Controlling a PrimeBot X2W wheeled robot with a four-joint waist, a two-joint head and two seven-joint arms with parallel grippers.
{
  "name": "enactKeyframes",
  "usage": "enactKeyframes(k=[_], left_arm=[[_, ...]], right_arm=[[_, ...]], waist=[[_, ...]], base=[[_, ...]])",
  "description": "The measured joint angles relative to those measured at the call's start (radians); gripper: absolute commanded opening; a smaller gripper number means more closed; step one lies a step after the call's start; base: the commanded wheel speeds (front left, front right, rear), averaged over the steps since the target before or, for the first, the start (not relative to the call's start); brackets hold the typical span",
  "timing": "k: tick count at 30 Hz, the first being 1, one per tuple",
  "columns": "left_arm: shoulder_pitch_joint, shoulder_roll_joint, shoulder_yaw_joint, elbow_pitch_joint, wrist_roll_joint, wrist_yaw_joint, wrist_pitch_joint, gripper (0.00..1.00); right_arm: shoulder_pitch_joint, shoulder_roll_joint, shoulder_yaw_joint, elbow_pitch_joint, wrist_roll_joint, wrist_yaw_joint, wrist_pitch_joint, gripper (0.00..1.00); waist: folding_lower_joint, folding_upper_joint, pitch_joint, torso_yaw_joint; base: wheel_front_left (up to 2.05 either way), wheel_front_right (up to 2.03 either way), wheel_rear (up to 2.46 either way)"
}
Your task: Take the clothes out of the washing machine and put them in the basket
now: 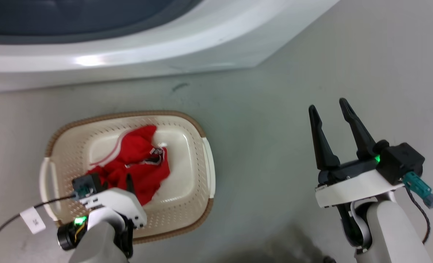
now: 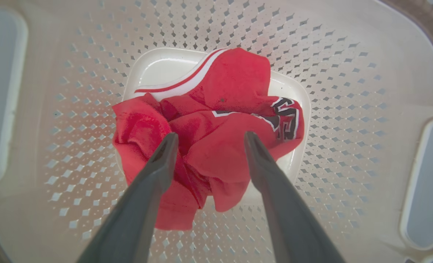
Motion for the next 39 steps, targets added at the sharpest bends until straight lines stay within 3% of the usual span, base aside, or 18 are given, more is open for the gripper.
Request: enactKeyframes(k=[14,21,27,32,39], left_arm=[[0.306,-0.028,0.021,-0.425,0.019,-0.033,0.0,1.0],[0.375,-0.03,-0.039,-0.716,0.043,0.01,0.0,1.0],[0.348,-0.03,-0.065,-0.858,0.094,0.017,0.0,1.0],[0.224,-0.03,-0.062,-0.854,0.114,-0.016,0.0,1.0],[-0.056,-0.01,-0.067,-0.646,0.136,-0.078,0.0,1.0]], right_arm=[[0.156,0.001,-0.094,-0.031,-0.046,0.0,0.029,1.0],[0.224,0.0,-0.13,-0.09,-0.053,0.0,0.067,1.0],[0.257,0.0,-0.15,-0.142,-0.064,0.0,0.086,1.0],[0.266,0.0,-0.155,-0.181,-0.062,0.0,0.097,1.0],[0.242,0.0,-0.127,-0.198,-0.054,0.0,0.102,1.0]], waist=[[-0.0002,0.0,-0.292,0.087],[-0.0003,0.0,-0.404,0.124],[-0.0005,0.0,-0.454,0.146],[-0.0004,0.0,-0.441,0.152],[-0.0004,0.0,-0.375,0.139]], base=[[0.0,0.0,0.0],[0.0,0.0,0.0],[0.0,0.0,0.0],[0.0,0.0,0.0],[0.0,0.0,0.0]])
